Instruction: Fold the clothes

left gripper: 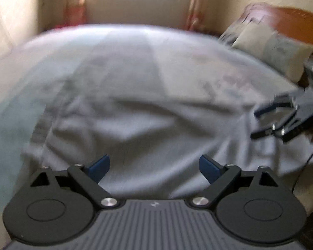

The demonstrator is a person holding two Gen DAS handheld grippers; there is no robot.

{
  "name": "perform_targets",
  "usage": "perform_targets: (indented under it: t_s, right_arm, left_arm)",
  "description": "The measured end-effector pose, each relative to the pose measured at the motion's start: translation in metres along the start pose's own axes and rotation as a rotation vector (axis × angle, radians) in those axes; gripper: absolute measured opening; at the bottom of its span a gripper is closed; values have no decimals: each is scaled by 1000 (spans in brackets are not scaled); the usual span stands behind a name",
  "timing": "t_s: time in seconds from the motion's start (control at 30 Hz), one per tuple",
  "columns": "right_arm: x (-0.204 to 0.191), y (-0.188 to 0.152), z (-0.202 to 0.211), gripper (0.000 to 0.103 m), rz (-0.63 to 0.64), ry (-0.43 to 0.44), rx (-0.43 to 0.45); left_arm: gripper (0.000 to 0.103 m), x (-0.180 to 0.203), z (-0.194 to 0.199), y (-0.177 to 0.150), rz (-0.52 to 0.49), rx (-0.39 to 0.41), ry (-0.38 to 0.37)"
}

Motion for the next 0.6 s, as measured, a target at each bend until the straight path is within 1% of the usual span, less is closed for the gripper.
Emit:
perform_targets:
  t_s: [0.07,0.13,0.17,0.23,0.27,0.3,0.37,0.47,0.53,0.57,0.6]
  right_arm:
    - [14,-10,9,90,-76,-21,11]
    - [25,-25,14,90,-119,-34,-5]
    - [29,-34,13,90,-120,-45,-18]
    - [30,-57,15,92,-83,-88,-64]
    - [31,-70,21,95,-79,-103,-72]
    - [32,-83,28,103,-82,-116,-72]
    - [36,-108,43,103,-99,-135,-68]
    - [44,-143,68,103,-153,-147,-48]
    - [43,-151,79,103,-153,-180,-58]
    - [45,-153,85,103,-163,-195,-46]
    - [47,-155,92,103,-179,-208,-25]
  left_arm:
    - [93,13,-12,15,-24,26,-32]
    - [93,24,-29,23,-55,24,-39]
    - [93,27,-41,25,-63,7,-14]
    - [93,26,-59,24,-61,-41,27]
    - [93,23,-68,20,-48,-75,51]
    - [93,21,-72,16,-47,-91,67]
    - [94,21,-70,9,-79,-75,72]
    - [94,23,-68,16,-77,-114,96]
    - [93,32,-65,23,-80,-135,130]
    - [93,37,-63,27,-85,-139,139]
    - [93,45,-59,29,-97,-131,133]
Point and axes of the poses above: each gripper's, at about its wrist camera, not at the fingertips, and z roughly against the way its jaws point, x to its right, y to its top, the point moved 2 cm from there along -z, roughly the way its jaws point, and after that the axes turned 5 degrees about -x, right-handed, at the moved point
